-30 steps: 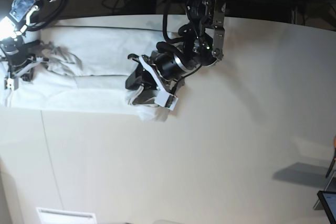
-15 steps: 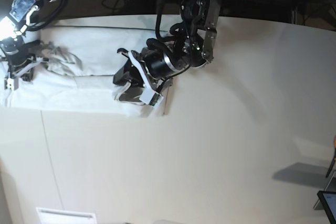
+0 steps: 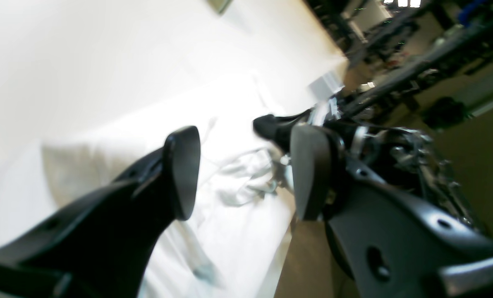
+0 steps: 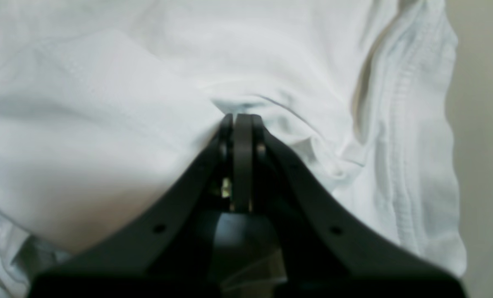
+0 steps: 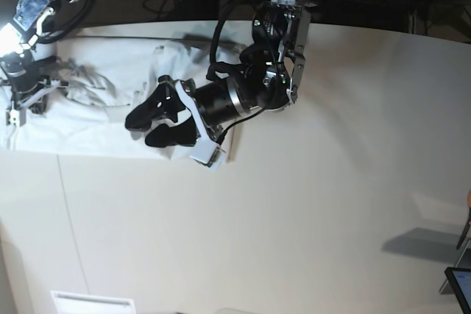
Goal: Fold the T-shirt properly
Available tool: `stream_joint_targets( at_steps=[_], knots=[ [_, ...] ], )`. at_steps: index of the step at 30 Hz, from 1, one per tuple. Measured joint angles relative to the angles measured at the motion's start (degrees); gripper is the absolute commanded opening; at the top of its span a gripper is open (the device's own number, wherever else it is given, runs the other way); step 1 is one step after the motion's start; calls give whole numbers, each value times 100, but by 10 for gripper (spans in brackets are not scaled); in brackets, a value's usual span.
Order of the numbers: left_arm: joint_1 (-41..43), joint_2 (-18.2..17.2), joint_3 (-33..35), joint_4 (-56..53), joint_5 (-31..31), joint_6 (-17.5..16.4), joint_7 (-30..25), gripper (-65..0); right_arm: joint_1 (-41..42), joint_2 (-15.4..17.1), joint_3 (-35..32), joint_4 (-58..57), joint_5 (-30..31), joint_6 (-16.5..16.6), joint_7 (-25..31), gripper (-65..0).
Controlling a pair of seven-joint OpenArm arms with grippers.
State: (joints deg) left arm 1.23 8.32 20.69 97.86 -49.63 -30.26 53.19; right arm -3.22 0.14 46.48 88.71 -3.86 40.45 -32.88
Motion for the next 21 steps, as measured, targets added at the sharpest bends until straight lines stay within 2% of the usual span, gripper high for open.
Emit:
stream_joint_targets(
  at_steps=[2, 4, 6, 7, 9, 11, 12, 18, 21],
  knots=[
    [-52, 7, -7, 2, 4, 46, 0, -309, 0, 0, 0, 0, 0, 0, 0, -647],
    [-61, -131, -2, 15, 33, 188, -2, -311, 0, 0, 0, 0, 0, 0, 2, -647],
    [-42, -417, -7, 28, 450, 417, 15, -322, 0, 0, 0, 0, 2, 0, 2, -647],
    [-13, -525, -26, 31, 662, 560, 17, -349, 0, 0, 0, 0, 0, 0, 2, -647],
    [94, -769, -48, 190, 1279, 647, 72, -464, 0, 0, 0, 0, -2, -22, -2, -647],
    [299, -831, -85, 538, 1716, 649, 63, -605, -4, 0, 0, 0, 0, -20, 0, -647],
    [369, -815, -79, 678, 1906, 636, 42, -650, 0, 0, 0, 0, 0, -20, -2, -647],
    [518, -573, -2, 785, 3281, 629, 37, -650, -9, 0, 0, 0, 0, -20, 13, -647],
    [516, -479, 0, 577, 3661, 627, 31, -650, -9, 0, 0, 0, 0, -17, 15, -647]
  ],
)
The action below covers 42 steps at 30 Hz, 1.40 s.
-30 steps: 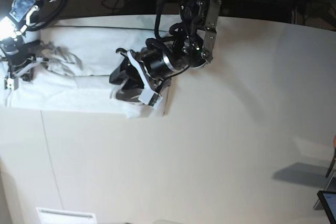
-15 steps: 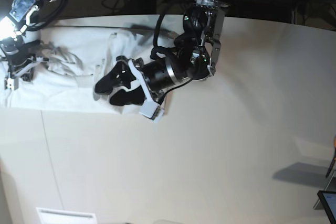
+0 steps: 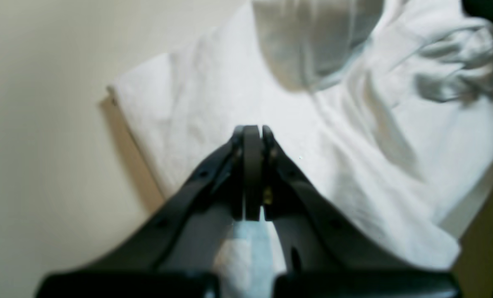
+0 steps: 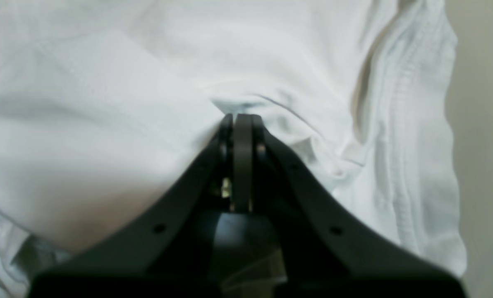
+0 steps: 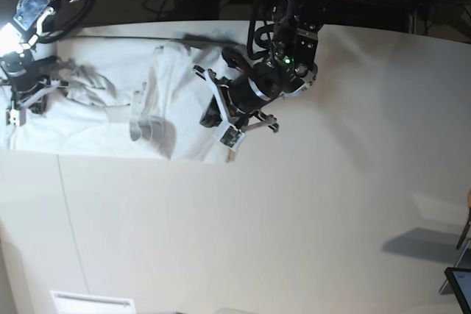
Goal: Fold the T-shirt properly
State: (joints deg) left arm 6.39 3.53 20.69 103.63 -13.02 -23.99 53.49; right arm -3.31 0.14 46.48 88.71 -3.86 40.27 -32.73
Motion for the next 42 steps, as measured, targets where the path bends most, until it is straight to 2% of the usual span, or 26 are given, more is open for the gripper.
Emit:
stream_joint_targets(
  at_steps=[5, 10, 12, 17, 20, 23, 27, 30, 34, 42],
  knots=[
    [15, 44, -42, -522, 363, -2, -83, -650, -2, 0, 0, 2, 0, 0, 2, -647],
    [-4, 59, -46, -1137, 415, -2, -935, -650, 0, 0, 0, 2, 0, -2, -2, -646],
    [0, 59, -66, -1255, 415, -2, -1097, -650, 0, 0, 0, 2, 0, -4, -13, -633],
    [50, 61, -66, -1261, 420, 0, -1196, -650, -39, -31, 0, 472, -66, 0, -142, -503],
    [68, 59, -66, -1207, 424, 0, -1176, -650, -151, 2, -70, 946, 487, -44, -302, -403],
    [103, 59, -66, -1169, 444, 7, -1176, -650, -380, 140, -348, 1467, 1080, 0, -754, -363],
    [131, -22, 7, -1150, 361, 470, -1182, -650, -651, 529, -1182, 2063, 1591, -74, -1279, -366],
    [129, -50, 33, -1150, 330, 474, -1189, -650, -929, 686, -1985, 2326, 1971, -26, -1390, -402],
    [131, -76, 31, -1102, 293, 474, -1172, -650, -1088, 826, -2870, 2321, 2199, -26, -1515, -637],
    [157, -70, -4, -986, 356, 514, -1067, -650, -1161, 848, -3679, 2321, 2649, -22, -1836, -649]
  ],
)
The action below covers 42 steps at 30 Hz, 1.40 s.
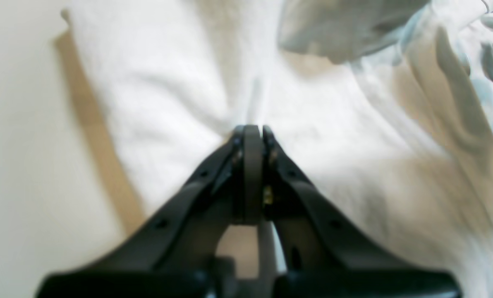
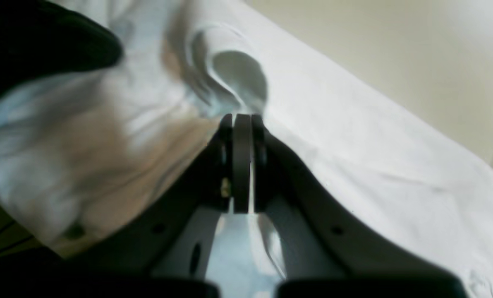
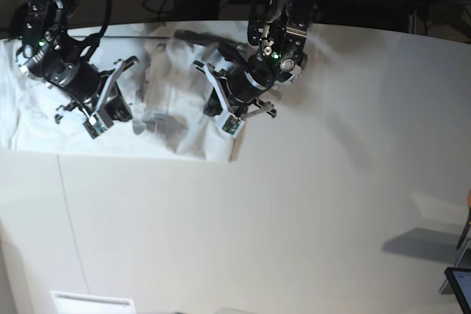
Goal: Fold the T-shirt properly
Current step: 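Fold the strip end held by the right gripper over toward the left gripper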
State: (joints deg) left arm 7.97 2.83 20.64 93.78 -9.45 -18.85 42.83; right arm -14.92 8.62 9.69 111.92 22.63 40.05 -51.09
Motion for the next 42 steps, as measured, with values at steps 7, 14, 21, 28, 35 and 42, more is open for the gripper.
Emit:
stream_joint_targets(
  at_steps=[7, 14, 21, 28, 35, 42],
  knots=[
    [-17, 2, 2, -7, 0, 2, 37, -650, -2, -7, -575, 0, 422, -15, -306, -649],
    [-17, 4, 7, -9, 0, 2, 35, -650, 396, -168, -1027, -343, 422, -17, -299, -649],
    [0, 0, -2, -7, 0, 4, 15, -650, 1023, -350, -933, -1272, 385, -48, -442, -649],
    [33, -17, -2, -17, 2, 2, -46, -650, 1690, -122, -944, -2297, 424, -37, -409, -649],
    [66, -74, -7, -15, -55, 2, -103, -650, 2092, 168, -984, -3368, 479, 22, 162, -649],
    [66, -76, -7, -15, -42, 2, -101, -650, 2151, 291, -984, -3956, 726, 87, 769, -649]
  ],
)
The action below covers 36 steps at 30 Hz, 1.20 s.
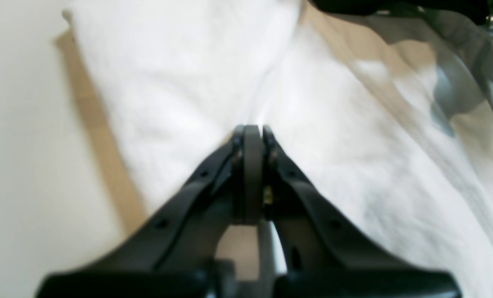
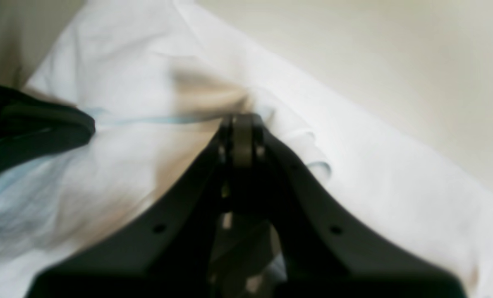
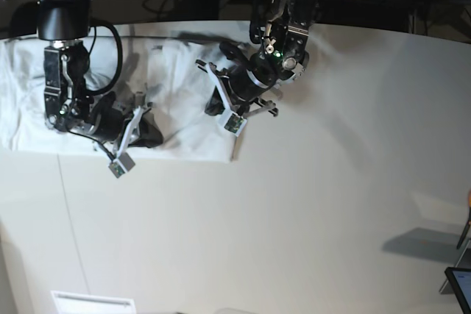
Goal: Fold the T-shirt properly
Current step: 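Fold the strip end held by the right gripper over toward the left gripper, then release the right gripper and move both grippers to the bundle's sides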
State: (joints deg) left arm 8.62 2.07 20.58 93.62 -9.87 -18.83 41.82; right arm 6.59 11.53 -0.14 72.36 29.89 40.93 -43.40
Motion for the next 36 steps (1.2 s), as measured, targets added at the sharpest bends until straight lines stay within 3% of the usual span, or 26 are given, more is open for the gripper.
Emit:
stream_joint_targets(
  at_steps=[6, 11, 16, 24, 29, 32, 34, 36],
  knots=[
    [120, -116, -2, 122, -46, 0, -79, -650, -214, 90, 4, 846, -330, -107, -457, -649],
    [264, -177, -35, 673, 225, 83, 424, -650, -597, 299, 81, 2120, -308, -96, -468, -649],
    [188, -153, -57, 1093, 256, 103, 444, -650, -1012, 256, 1038, 2861, -284, -87, -452, -649],
    [238, 11, 35, 1049, 260, 98, 463, -650, -1561, 282, 2752, 2997, -323, -125, -492, -649],
    [234, -87, -28, 601, 302, 105, 382, -650, -1755, 400, 3641, 2986, -319, -87, -487, -647],
    [188, -356, -17, 476, 114, 37, 197, -650, -1849, 431, 4210, 2986, -326, -109, -494, -643],
    [188, -455, -20, 470, 90, 42, 157, -650, -1932, 435, 4350, 2828, -319, -107, -476, -604],
    [203, -553, -116, 507, 66, 15, 120, -650, -1926, 417, 4367, 2583, -328, -98, -859, -530]
  ],
)
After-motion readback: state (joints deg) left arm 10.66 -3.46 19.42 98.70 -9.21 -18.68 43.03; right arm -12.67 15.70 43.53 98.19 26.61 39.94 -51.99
